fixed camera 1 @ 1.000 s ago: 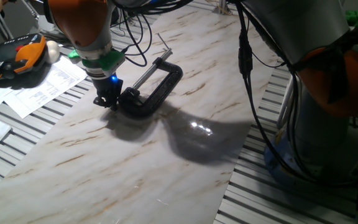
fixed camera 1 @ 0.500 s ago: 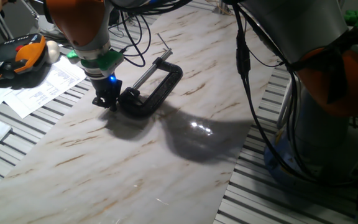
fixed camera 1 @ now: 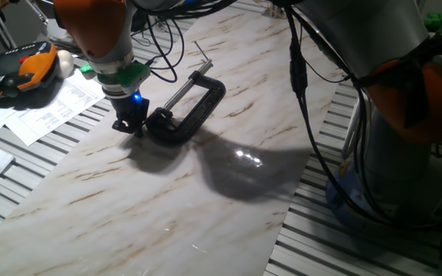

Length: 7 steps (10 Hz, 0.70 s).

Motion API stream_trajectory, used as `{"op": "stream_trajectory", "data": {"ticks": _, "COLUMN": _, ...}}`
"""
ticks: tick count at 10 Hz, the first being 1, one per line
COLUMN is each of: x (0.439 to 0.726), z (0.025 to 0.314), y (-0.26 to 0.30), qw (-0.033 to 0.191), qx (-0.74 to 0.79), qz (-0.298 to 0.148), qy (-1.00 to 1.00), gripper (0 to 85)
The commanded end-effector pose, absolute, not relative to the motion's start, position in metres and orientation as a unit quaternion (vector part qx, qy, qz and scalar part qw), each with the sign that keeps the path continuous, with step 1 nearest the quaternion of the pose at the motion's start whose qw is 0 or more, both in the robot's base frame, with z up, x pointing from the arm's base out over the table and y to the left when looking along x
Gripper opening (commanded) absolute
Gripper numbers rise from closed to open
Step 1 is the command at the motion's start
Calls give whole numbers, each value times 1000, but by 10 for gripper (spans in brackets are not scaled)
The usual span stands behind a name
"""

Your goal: Turn the hands of a clock

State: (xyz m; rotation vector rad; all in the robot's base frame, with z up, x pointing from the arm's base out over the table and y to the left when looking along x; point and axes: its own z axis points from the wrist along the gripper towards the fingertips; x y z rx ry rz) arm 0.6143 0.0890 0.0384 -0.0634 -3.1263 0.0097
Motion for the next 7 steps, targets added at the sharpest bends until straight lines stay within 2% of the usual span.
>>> {"op": "stream_trajectory", "data": {"ticks": 1, "x": 614, "z": 38, "y": 89, "qw": 10, "qx": -20, "qz": 6, "qy": -1000, "gripper": 0}}
{"op": "stream_trajectory", "data": {"ticks": 7, "x": 614, "z": 38, "y": 89, "qw": 7, "qx": -30, "qz": 10, "qy": -999, "gripper": 0}}
